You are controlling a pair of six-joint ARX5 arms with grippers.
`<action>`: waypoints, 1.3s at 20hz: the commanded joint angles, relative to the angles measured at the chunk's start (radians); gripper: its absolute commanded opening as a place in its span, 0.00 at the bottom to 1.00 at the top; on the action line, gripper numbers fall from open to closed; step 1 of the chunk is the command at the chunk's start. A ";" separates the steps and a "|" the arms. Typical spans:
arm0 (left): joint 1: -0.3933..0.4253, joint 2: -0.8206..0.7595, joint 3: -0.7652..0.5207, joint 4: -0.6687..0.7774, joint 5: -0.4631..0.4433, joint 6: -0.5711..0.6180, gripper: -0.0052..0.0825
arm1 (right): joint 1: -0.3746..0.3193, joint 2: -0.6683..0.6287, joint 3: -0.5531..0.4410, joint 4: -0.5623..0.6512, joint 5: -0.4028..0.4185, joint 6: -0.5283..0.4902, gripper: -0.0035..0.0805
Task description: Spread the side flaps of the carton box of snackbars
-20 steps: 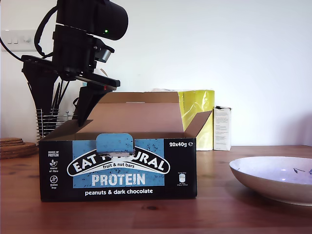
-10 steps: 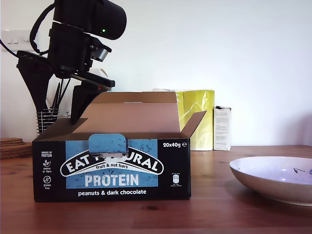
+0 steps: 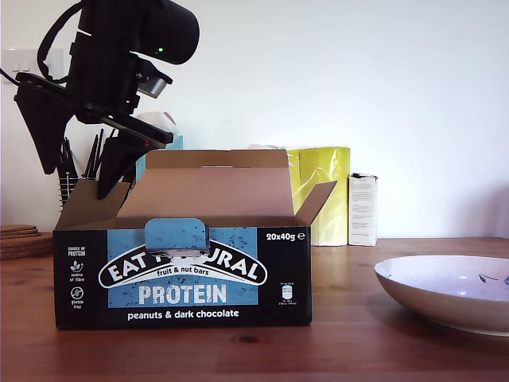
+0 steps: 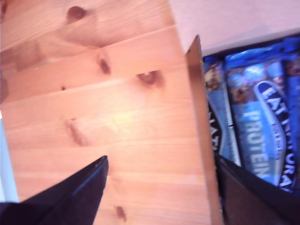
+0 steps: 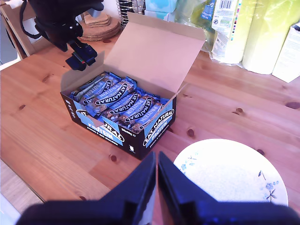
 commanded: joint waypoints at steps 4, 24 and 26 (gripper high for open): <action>0.034 -0.020 0.000 -0.026 -0.006 0.001 0.79 | 0.003 0.001 -0.011 0.003 -0.002 -0.003 0.03; 0.138 0.001 -0.001 0.029 0.066 0.041 0.79 | 0.003 0.001 -0.011 0.006 -0.002 -0.002 0.03; 0.139 0.010 -0.003 0.037 0.069 0.047 0.79 | 0.003 0.001 -0.011 0.006 -0.002 -0.002 0.03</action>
